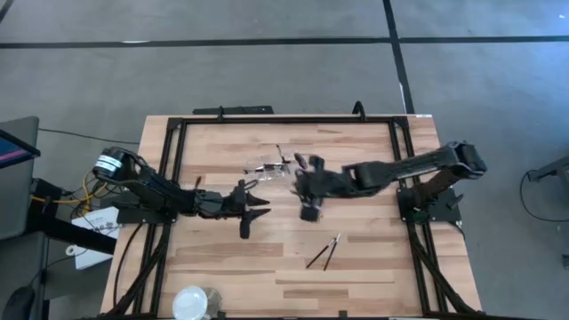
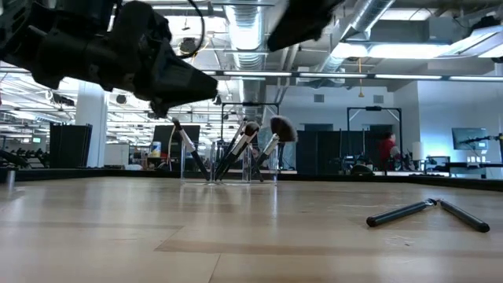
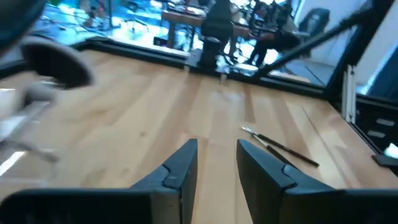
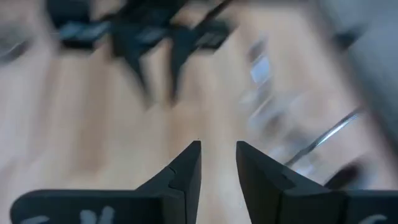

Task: Put items in baskets/containers
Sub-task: Put the black eyeshadow brush into the transparent organizer

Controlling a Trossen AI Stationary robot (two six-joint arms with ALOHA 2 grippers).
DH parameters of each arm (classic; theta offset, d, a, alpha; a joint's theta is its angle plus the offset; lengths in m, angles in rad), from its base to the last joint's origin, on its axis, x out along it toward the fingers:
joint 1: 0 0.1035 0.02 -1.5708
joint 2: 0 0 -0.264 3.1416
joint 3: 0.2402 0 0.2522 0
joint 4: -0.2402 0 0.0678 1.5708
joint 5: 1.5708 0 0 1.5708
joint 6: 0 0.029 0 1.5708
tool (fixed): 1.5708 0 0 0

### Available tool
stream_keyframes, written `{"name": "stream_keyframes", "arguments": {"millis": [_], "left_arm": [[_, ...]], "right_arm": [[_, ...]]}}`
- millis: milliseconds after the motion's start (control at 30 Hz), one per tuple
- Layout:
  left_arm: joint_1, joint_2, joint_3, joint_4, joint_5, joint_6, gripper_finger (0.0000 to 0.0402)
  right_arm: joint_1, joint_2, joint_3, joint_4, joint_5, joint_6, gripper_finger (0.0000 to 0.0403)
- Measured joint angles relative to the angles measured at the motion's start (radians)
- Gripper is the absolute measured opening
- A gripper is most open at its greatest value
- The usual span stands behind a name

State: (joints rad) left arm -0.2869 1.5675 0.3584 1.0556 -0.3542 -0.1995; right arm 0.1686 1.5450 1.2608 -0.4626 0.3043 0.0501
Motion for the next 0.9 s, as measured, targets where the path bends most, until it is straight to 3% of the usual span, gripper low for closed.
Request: {"name": "stream_keyframes", "arguments": {"millis": [100, 267, 500, 900], "left_arm": [[-0.008, 0.096, 0.075, 0.0, 0.023, 0.022, 0.01], [-0.003, 0.175, 0.146, -0.001, 0.003, 0.061, 0.0095], [0.0, 0.149, 0.137, 0.0, -0.003, 0.062, 0.0101], [0.001, 0.112, 0.111, 0.0, -0.005, 0.061, 0.0102]], "right_arm": [[0.06, -0.026, -0.001, -0.164, -0.116, 0.104, 0.0093], [0.167, 0.009, -0.038, -0.238, -0.15, 0.247, 0.0093], [0.263, 0.153, -0.058, -0.241, -0.236, 0.393, 0.0093], [0.255, 0.369, -0.056, -0.267, -0.304, 0.395, 0.0093]]}}
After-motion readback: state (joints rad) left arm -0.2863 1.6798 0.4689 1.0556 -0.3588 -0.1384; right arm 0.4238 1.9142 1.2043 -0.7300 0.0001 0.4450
